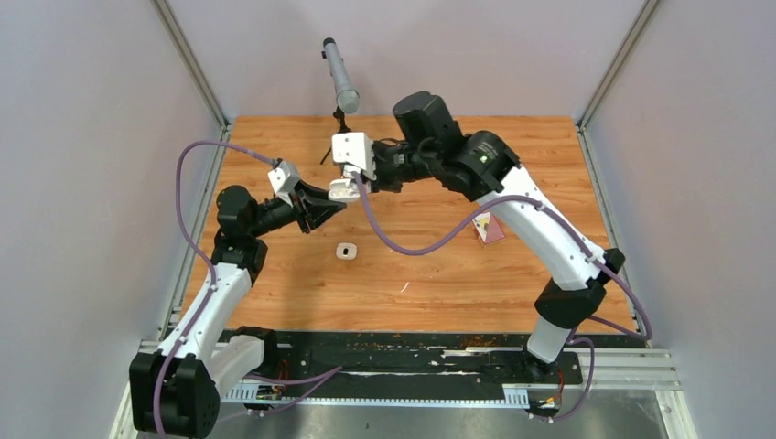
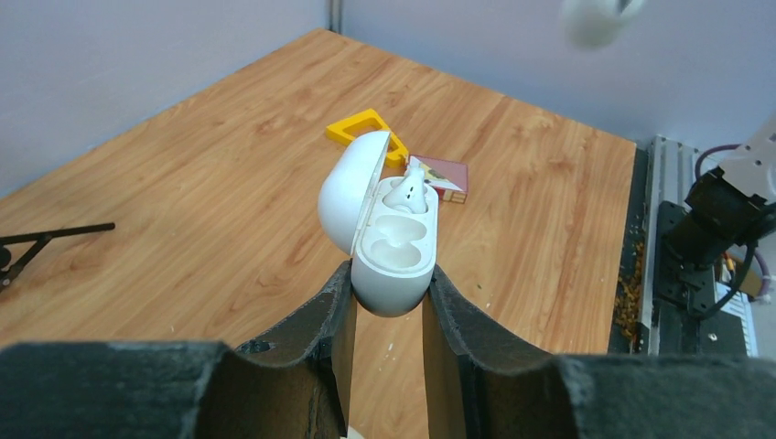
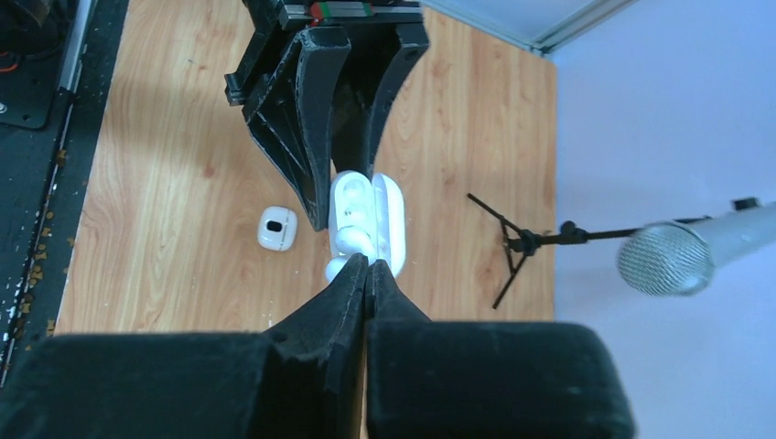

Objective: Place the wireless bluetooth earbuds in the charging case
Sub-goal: Place the earbud in the charging case.

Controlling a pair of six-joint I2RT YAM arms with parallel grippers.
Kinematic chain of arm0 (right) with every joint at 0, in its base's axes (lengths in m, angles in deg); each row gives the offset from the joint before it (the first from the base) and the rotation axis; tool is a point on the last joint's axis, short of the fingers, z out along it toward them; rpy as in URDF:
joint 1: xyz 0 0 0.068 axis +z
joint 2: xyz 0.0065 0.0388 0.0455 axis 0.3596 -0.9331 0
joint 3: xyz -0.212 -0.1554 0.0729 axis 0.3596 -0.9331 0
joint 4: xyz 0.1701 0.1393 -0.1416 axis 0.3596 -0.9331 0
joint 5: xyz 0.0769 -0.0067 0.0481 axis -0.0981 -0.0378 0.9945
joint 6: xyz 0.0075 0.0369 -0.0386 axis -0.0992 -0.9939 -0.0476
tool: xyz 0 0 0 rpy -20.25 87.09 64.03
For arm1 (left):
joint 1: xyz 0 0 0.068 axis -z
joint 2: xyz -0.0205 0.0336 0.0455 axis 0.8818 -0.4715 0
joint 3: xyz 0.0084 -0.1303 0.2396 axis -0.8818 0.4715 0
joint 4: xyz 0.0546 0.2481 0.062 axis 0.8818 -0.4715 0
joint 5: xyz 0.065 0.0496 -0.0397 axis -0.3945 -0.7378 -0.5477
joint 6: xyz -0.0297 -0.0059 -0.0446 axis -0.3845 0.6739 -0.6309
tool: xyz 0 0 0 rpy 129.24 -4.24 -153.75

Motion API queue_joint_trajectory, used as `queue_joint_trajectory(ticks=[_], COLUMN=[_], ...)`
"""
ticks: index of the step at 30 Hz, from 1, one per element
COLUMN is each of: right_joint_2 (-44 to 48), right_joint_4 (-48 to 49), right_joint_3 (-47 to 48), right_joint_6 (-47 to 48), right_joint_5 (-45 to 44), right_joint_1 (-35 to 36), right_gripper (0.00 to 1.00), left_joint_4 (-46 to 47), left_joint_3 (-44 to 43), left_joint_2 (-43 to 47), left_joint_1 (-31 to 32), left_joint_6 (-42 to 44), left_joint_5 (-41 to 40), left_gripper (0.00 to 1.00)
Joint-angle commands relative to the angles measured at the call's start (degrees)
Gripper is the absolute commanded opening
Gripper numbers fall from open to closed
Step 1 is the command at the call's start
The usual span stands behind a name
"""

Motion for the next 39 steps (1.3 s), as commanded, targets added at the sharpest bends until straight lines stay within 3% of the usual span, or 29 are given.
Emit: queue_joint_trajectory(ticks=[1,13,39], right_joint_2=[-1.9,-0.8,-3.8], right_joint_4=[1.7,4.6,4.5], right_joint_3=[0.0,-5.2,-6.5], right_joint_6=[0.8,2.6,4.0], right_joint_5=[-0.8,-2.5,-7.2], right_joint_1=[1.9,4.5,5.7], right_gripper=[0.00,0.00,0.00], left_joint_4=[-0.8,-8.0,-4.8], left_joint_3=[-0.9,-3.3,-3.5], left_joint_2=[1.5,2.9,3.2], left_joint_1=[0.6,2.5,2.5], left_joint_6=[3.0,5.1,0.4], left_joint_5=[2.9,5.2,4.6], left_gripper=[0.00,0.00,0.00])
